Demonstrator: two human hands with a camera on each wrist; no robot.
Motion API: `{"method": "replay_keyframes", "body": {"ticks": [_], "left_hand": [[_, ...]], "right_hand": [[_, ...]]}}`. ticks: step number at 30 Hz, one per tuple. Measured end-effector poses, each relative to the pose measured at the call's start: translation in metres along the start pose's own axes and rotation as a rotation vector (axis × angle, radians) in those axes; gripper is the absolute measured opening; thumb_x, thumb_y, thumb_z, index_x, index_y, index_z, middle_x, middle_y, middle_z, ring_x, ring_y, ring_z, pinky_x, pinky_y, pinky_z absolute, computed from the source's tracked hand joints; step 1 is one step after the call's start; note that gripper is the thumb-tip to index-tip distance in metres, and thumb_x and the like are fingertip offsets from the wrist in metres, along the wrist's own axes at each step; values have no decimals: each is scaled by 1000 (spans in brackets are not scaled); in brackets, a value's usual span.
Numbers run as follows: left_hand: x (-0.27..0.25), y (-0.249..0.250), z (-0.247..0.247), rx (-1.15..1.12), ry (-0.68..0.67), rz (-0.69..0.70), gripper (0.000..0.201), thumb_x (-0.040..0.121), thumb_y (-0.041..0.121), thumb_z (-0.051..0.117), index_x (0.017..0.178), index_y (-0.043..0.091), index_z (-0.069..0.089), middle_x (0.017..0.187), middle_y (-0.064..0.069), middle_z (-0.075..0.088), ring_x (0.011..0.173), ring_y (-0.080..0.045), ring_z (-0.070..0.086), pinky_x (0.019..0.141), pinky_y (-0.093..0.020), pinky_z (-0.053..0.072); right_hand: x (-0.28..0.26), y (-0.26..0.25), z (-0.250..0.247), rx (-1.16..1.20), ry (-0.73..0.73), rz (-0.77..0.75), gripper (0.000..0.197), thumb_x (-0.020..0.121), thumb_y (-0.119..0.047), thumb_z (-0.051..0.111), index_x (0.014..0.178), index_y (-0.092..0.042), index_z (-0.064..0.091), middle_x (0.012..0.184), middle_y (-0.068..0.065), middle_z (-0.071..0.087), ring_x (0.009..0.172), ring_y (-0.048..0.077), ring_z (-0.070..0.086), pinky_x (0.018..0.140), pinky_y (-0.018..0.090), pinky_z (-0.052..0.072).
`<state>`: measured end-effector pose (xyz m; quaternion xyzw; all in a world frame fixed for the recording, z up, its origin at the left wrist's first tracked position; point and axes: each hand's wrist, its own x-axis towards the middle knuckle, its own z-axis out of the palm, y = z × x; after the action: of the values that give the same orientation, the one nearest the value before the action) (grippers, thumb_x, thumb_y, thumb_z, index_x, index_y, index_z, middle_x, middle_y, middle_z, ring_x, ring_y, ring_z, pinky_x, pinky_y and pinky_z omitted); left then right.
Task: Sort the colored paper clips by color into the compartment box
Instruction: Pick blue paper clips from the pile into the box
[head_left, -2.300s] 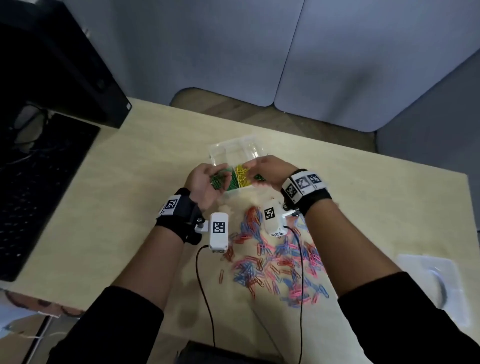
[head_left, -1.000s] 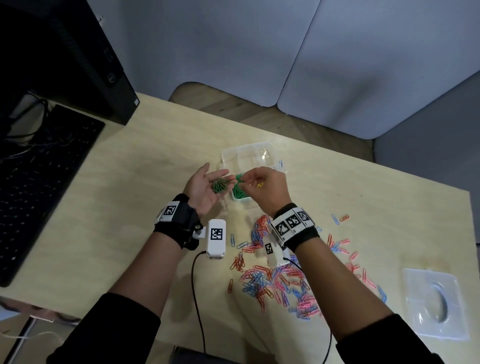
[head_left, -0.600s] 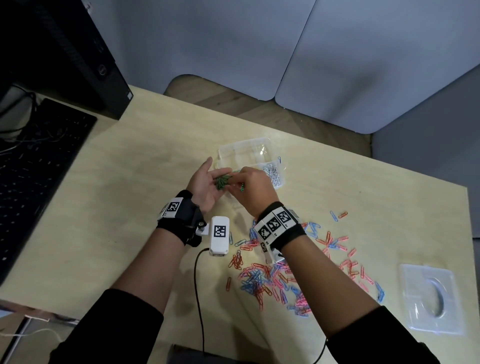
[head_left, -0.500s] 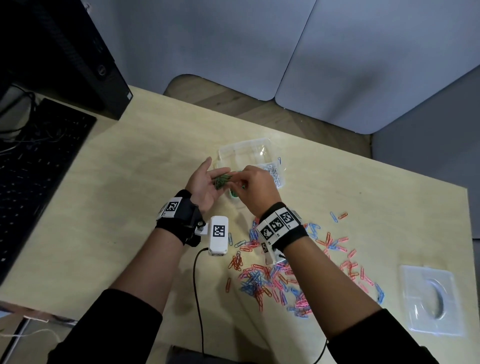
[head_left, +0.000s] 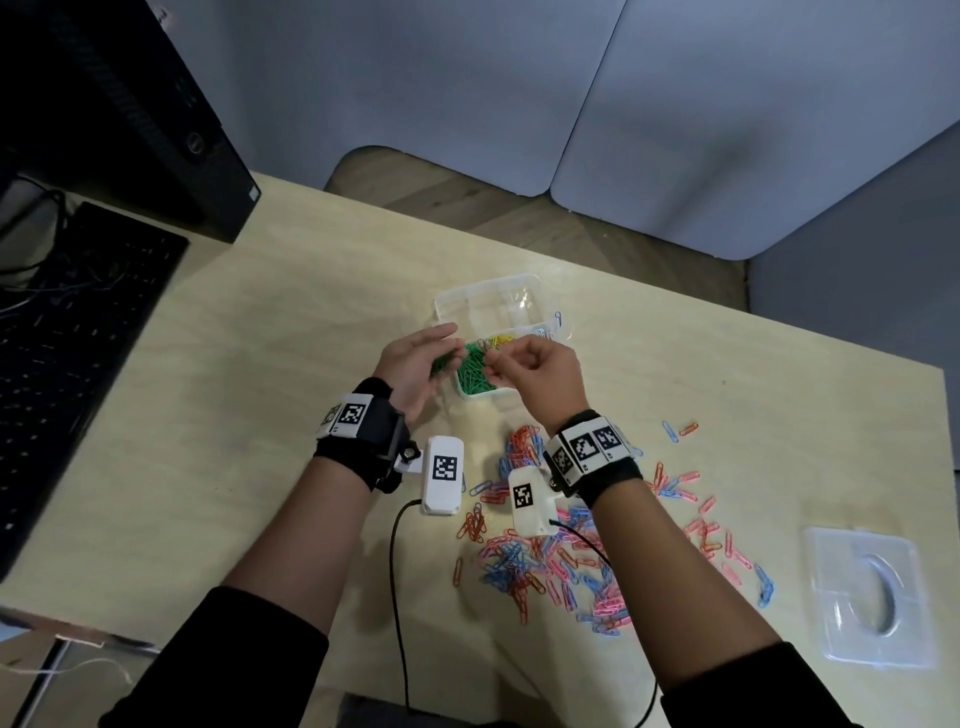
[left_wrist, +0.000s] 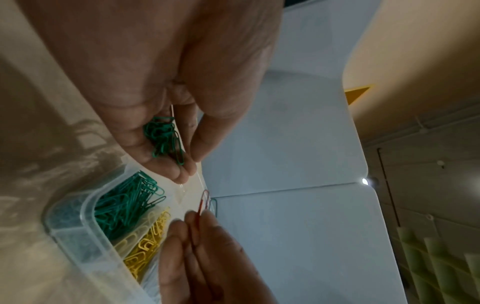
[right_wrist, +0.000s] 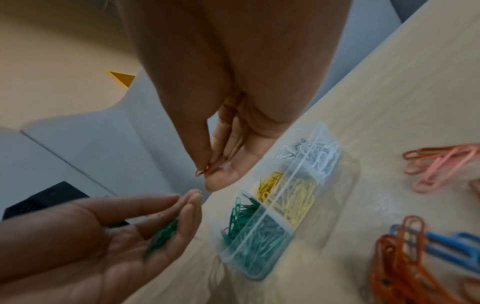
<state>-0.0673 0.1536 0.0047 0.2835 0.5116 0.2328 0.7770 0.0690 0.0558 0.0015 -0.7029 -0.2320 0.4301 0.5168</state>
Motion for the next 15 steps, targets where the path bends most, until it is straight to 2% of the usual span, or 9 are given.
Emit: {"method": "replay_keyframes", "body": {"ticks": [3, 5, 9, 10, 12, 13, 15], "left_hand": [[-4, 0, 9, 104, -3, 46, 28, 93, -6, 54, 121, -4, 62, 94, -15, 68, 85, -19, 67, 80, -20, 57], [-8, 3, 16, 172, -15, 57, 27, 96, -1, 52, 122, -3, 60, 98, -17, 67, 87, -21, 66, 84, -23, 56], [-12, 8, 28, 301, -48, 23, 34, 101, 20, 49, 132, 7, 55, 114, -14, 62, 93, -19, 62, 79, -23, 53], [-12, 10, 29, 323, -75, 0, 39, 102, 28, 47, 135, 10, 53, 122, -13, 60, 99, -19, 61, 81, -24, 50], [-11, 11, 28, 355, -141, -34, 48, 103, 41, 38, 143, 15, 46, 139, -13, 51, 123, -23, 51, 95, -29, 39], [-12, 12, 27, 366, -167, -36, 51, 104, 44, 31, 145, 16, 42, 145, -13, 46, 132, -24, 44, 99, -28, 34], [-14, 12, 25, 378, -189, -27, 56, 104, 48, 24, 148, 16, 39, 150, -12, 40, 140, -21, 35, 101, -26, 27]], "right_hand": [[1, 2, -9, -37, 6, 10, 11, 83, -4, 76, 83, 3, 68, 76, 25, 71, 67, 27, 71, 70, 38, 61], [2, 0, -14, -90, 3, -2, 11, 83, -4, 77, 82, 1, 67, 74, 23, 70, 63, 23, 70, 65, 33, 61], [8, -7, -21, -269, -35, -30, 6, 82, -3, 77, 81, -4, 71, 69, 15, 72, 57, 19, 69, 65, 32, 61], [10, -7, -22, -326, -54, -46, 4, 81, -3, 76, 83, -3, 72, 68, 13, 72, 54, 14, 67, 63, 29, 61], [14, -9, -21, -484, -83, -106, 4, 81, -5, 77, 85, -3, 74, 68, 9, 72, 49, 4, 63, 60, 18, 56], [17, -11, -19, -583, -105, -146, 3, 81, -7, 77, 83, -6, 75, 68, 6, 72, 50, 2, 62, 60, 15, 53], [23, -14, -14, -780, -180, -218, 5, 81, -9, 75, 85, -11, 78, 72, 2, 72, 62, 9, 65, 68, 17, 49]]}}
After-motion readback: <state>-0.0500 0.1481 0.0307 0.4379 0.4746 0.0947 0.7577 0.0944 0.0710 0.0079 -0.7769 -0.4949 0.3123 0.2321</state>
